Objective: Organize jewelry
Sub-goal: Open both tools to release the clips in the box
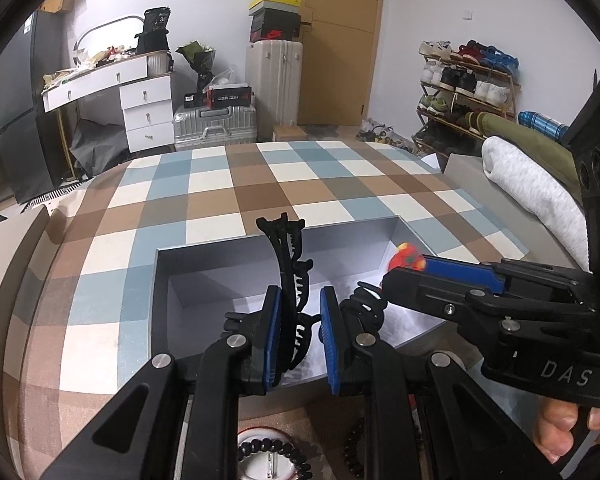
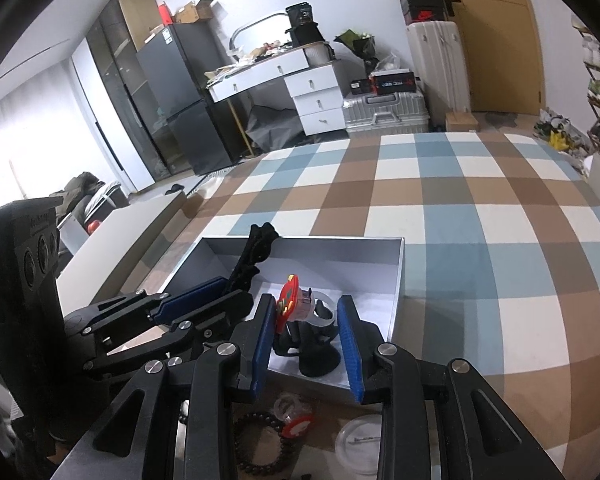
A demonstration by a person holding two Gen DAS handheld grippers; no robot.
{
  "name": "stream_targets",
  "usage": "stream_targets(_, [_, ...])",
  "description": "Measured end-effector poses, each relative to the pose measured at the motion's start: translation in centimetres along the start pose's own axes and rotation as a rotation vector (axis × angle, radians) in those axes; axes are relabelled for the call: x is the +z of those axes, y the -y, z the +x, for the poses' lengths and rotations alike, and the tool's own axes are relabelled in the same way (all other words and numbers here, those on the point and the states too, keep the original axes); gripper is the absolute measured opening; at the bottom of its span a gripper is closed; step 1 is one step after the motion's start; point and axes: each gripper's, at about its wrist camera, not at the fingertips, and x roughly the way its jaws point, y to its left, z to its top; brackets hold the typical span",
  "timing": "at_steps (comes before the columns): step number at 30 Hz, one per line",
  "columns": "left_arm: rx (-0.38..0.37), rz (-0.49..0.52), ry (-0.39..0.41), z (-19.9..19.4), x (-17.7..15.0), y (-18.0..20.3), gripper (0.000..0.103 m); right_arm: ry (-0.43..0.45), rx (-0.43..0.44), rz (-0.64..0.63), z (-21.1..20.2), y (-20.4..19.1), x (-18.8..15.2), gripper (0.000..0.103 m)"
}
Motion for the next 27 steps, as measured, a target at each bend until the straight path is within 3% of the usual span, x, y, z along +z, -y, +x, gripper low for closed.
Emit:
stream_targets(3, [0.005, 0.003, 0.002, -0.3, 0.0, 0.2, 0.014, 0.002, -0.010, -0.001, -0.3, 0.0, 0.0, 0.034])
stream_targets(6, [-0.009, -0.015, 0.003, -0.9, 0.1, 0.0, 0.016, 0.015, -0.027, -0.004, -0.9, 0.0, 0.0, 0.044])
stream_targets(8, [-0.019, -0.021, -0.001, -1.3, 0.1, 0.0, 0.029, 0.023, -0.033, -0.004, -1.4, 0.1, 0.0, 0.053])
stream_targets(10, [-0.008, -0.017, 0.000, -1.9, -0.1, 0.2, 0.054, 0.031, -0.038, -0.007, -2.1, 0.1, -0.2, 0.065])
stream_targets(13, [-0.011, -0.022, 0.025, -3.3, -0.6, 0.3, 0.075, 0.055, -0.054, -0.015, -3.5, 0.3, -0.7, 0.081])
stream_targets(15, [-0.002, -0.025, 0.019, -3.9, -1.1, 0.4, 0.082, 0.064, -0.073, -0.027, -4.4, 0.4, -1.2, 0.090])
stream_targets(17, [0.018, -0.020, 0.015, -4.1, -1.4, 0.5, 0.082, 0.080, -0.078, -0.028, -5.4, 0.6, -1.5, 0.101])
stream_targets(20, [0.060, 0.002, 0.019, -4.5, -1.8, 0.8, 0.087, 0.092, -0.070, -0.017, -6.6, 0.7, -1.8, 0.103])
stream_targets(23, [0.083, 0.014, 0.034, -5.0, -2.2, 0.8, 0.101, 0.087, -0.071, -0.013, -7.3, 0.7, -2.3, 0.103])
stream_targets(27, [0.077, 0.002, 0.048, -5.8, -2.8, 0.5, 0.102, 0.074, -0.077, -0.016, -7.8, 0.8, -3.2, 0.103])
